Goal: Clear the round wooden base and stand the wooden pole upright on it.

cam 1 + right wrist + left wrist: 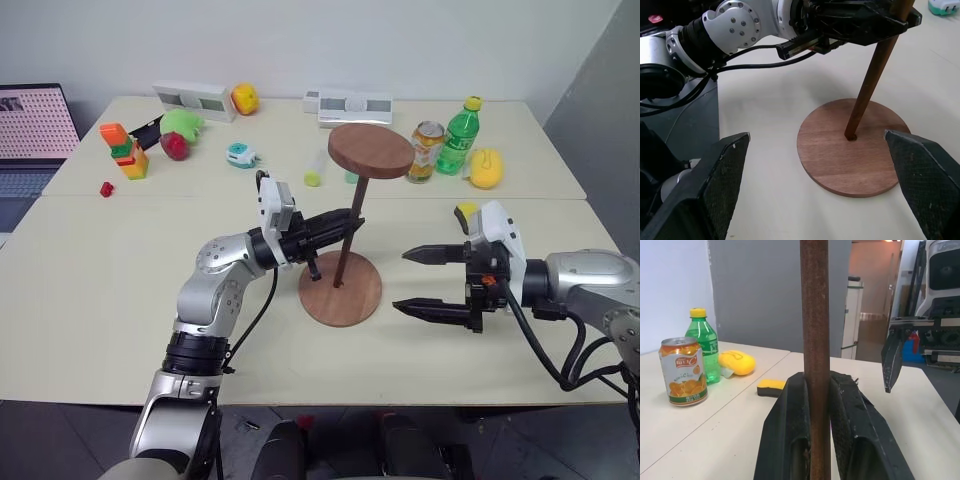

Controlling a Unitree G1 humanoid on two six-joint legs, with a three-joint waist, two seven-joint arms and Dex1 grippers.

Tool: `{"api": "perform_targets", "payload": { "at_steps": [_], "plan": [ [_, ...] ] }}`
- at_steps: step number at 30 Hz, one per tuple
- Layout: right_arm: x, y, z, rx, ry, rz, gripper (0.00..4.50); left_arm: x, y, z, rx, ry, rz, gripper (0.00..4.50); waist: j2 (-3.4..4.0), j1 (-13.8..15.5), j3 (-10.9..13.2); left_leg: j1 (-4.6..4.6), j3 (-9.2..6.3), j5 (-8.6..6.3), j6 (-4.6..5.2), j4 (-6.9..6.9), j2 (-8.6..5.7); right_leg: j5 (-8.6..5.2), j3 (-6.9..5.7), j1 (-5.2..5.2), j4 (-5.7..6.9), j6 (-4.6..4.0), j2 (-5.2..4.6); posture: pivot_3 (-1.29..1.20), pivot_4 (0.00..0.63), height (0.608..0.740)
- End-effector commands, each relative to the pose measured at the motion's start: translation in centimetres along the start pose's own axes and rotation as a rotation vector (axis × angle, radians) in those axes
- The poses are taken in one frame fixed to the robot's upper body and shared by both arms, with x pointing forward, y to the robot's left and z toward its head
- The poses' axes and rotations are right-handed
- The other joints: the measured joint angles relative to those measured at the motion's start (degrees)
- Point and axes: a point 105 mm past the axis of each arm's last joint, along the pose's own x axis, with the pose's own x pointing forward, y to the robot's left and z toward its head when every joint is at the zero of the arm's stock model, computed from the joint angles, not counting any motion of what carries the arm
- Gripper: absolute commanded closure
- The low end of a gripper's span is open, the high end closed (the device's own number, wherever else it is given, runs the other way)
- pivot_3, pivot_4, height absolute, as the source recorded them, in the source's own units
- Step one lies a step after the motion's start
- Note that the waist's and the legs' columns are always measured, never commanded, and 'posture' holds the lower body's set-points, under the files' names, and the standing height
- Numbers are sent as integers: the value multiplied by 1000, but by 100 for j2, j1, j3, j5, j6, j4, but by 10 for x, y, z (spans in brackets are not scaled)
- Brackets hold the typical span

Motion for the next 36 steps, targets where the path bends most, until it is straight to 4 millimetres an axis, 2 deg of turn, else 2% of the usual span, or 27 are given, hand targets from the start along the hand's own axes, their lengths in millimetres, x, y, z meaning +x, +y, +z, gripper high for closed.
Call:
{"api": "perform_targets", "payload": {
  "at_steps": [1, 16, 22, 26, 36],
  "plan": [
    [-4, 3, 9, -34, -22, -7, 0, 4, -1, 7, 27, -9, -12, 4257, 0, 0, 0, 0, 0, 0, 0, 0, 0, 0, 0, 0, 0, 0, 0, 0, 150, 740],
    [-5, 3, 12, -35, -31, -4, 0, 8, -7, 18, 27, -26, -50, 4257, 0, 3, 0, -2, -1, 0, 0, -1, 0, 0, -1, 0, -3, 0, 0, 0, 150, 740],
    [-4, 5, 12, -39, -35, -2, 0, 3, -6, 7, 38, -2, -37, 4257, 0, 4, 0, -1, -1, 0, 0, -2, 0, 0, -2, 0, -5, 0, 0, 0, 150, 740],
    [-5, 5, 12, -37, -33, -6, 0, -8, -10, -6, 24, 39, -27, 4257, 0, 1, 0, 1, 2, 0, 0, -3, 1, 0, 1, 0, -6, 0, 0, 0, 150, 740],
    [-6, 3, 14, -41, -36, -7, 0, -15, -10, -4, 20, 47, -10, 4257, 0, 12, 0, 12, -5, -1, 1, -5, 2, 0, -4, 18, -11, 0, 2, 0, 150, 740]
  ]
}}
